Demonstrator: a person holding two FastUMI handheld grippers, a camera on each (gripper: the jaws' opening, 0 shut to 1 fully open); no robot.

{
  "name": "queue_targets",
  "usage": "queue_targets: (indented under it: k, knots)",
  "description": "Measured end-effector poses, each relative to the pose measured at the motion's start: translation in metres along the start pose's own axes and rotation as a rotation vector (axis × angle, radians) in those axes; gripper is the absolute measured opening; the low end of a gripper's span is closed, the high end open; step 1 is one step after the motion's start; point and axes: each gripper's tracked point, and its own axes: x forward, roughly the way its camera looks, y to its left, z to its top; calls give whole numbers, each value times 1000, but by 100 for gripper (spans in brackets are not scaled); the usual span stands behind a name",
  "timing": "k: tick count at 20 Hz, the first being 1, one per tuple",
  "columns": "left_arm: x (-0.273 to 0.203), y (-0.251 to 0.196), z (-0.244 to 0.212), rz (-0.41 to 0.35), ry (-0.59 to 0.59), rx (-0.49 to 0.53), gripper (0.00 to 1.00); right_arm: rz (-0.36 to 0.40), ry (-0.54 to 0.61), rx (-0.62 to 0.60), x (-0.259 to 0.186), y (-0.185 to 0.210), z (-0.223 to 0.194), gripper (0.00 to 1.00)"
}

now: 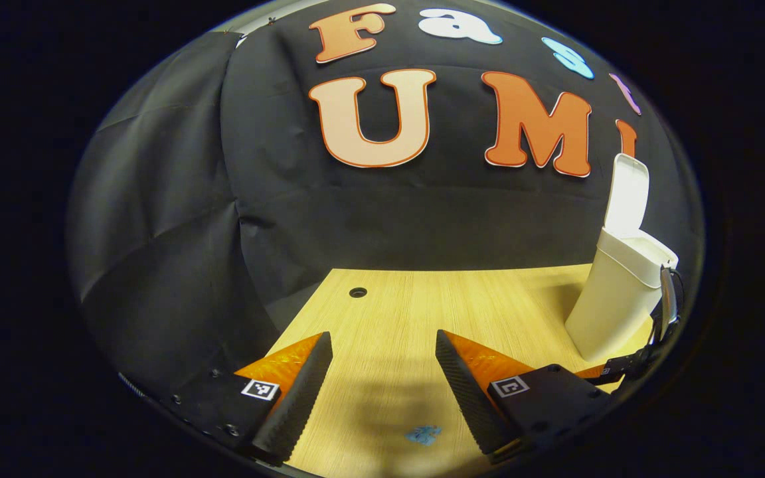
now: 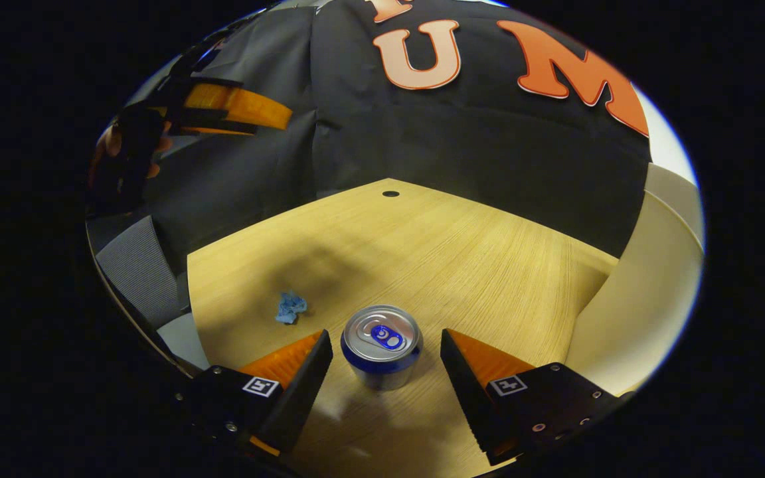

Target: Press the lid of the desktop garbage bin to open it, pick up the crumpled paper on the desktop and throw it into the bin, then pick up the pop can on the desktop and drop it into the bin, and finally close the garbage bin lid.

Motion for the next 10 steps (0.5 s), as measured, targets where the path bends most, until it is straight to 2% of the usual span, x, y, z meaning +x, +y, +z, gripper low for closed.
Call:
queue_targets:
  k: [6,10]
  knots:
    - [-4,2,-3,7,14,13,100,9,47,-18,15,1,-18,98]
    - [-3,-2,-8,-12,30,19,100,6,69,-11,19,3,-26,92]
